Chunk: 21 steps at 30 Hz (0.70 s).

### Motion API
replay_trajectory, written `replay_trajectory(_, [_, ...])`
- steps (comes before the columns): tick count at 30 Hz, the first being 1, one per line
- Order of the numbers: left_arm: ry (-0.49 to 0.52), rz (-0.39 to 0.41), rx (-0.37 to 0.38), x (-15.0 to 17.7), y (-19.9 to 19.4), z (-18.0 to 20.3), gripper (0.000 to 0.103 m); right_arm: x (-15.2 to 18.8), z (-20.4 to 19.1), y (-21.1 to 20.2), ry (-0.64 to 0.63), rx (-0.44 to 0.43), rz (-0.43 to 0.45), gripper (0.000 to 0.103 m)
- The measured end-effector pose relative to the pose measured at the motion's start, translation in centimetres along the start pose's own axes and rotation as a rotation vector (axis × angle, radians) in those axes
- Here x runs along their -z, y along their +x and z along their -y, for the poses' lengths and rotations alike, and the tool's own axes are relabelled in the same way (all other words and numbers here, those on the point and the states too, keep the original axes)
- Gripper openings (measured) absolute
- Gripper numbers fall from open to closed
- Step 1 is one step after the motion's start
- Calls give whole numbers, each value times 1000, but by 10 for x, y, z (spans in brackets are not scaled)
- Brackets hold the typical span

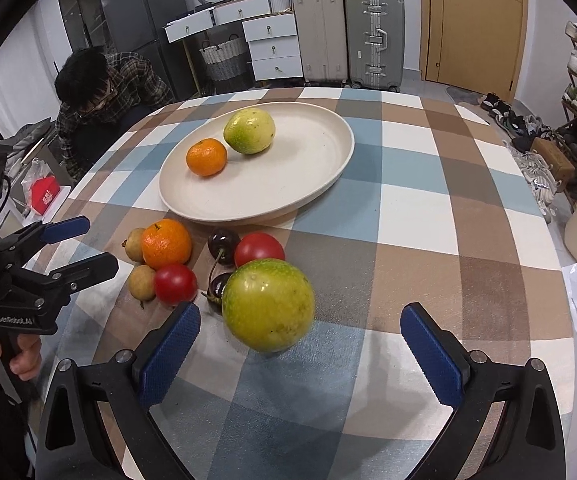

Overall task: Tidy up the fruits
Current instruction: 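Grasp the green pomelo with the right gripper while the left gripper grasps a small brown fruit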

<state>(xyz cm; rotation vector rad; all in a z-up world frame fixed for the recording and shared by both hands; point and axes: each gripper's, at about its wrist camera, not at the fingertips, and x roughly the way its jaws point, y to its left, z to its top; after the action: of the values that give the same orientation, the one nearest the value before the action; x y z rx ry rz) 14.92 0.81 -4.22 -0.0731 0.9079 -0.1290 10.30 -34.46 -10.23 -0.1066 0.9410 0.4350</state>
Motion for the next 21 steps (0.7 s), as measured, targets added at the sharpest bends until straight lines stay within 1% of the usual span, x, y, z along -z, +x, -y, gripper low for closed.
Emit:
replay_trajectory(7, [-36,-17,-39,-1,9,-11,102,3,-2,5,-4,-7,-9,102])
replay_trajectory(12, [-43,-29,-30,-1,15,-15,103,4,-1,6,2,-19,-8,101])
replay_trajectory(14, [-40,-42,-26,-1,20,-14,102,4,-2,7,-1,-25,-8,98])
replay_trajectory(16, [-37,-51,-20,-2,24,-14,100,4,-3,7,-4,-26,-9,96])
replay_trajectory(18, [-33,-56,-13,-3,27,-15,94,4,-4,7,-6,-28,-11,95])
replay_trajectory(20, [-32,-55,-9,-4,29,-14,90,5,-5,8,-13,-29,-14,90])
replay_trajectory(21, [-29,-53,1,-5,30,-14,86,5,-6,8,-15,-29,-16,89])
